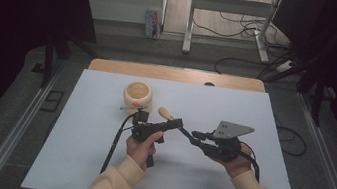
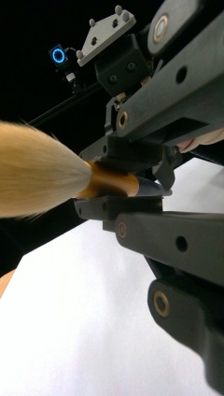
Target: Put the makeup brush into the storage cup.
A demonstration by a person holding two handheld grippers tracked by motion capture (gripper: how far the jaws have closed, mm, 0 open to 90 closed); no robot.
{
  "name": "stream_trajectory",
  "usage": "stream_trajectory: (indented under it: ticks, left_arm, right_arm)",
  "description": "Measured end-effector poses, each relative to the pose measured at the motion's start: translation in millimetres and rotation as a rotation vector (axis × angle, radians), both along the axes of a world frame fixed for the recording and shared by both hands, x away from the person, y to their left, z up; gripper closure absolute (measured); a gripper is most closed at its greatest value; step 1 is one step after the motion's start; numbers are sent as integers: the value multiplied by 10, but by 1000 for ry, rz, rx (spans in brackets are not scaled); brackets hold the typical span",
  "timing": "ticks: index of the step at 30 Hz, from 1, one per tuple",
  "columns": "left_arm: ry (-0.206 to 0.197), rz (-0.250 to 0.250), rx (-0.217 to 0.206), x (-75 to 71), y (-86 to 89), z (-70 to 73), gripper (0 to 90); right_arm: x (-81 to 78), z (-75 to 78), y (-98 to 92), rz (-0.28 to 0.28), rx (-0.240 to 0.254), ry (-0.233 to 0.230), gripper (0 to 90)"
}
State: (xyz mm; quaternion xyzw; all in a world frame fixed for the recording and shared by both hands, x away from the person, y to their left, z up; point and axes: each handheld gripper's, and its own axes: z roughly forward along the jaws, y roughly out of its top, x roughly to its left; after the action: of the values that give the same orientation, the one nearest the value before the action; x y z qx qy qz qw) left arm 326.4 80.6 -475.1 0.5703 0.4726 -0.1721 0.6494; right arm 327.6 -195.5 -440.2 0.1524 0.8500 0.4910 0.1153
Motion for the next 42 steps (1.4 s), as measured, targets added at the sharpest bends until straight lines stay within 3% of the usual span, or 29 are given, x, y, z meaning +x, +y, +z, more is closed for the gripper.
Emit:
stream_trajectory:
  ticks: [4, 13, 25, 28, 35, 42]
  left_arm:
    - [-19, 24, 16, -12, 36, 23, 788]
    - [-59, 37, 60, -19, 58, 80, 788]
    - [-81, 36, 90, -18, 56, 118, 788]
    - [-80, 35, 94, 0, 44, 125, 788]
    - [-90, 31, 124, 15, 77, 188, 789]
    - [-111, 45, 139, 57, 171, 310, 789]
  right_arm:
    - [0, 11, -31, -35, 30, 18, 547]
    - [-41, 32, -107, -102, 49, 48, 389]
    - [-161, 16, -347, -186, 60, 55, 285]
    - [-224, -13, -466, -245, 44, 73, 239]
    - [-383, -108, -687, -323, 16, 104, 219]
    - [-371, -163, -791, -367, -1, 111, 219]
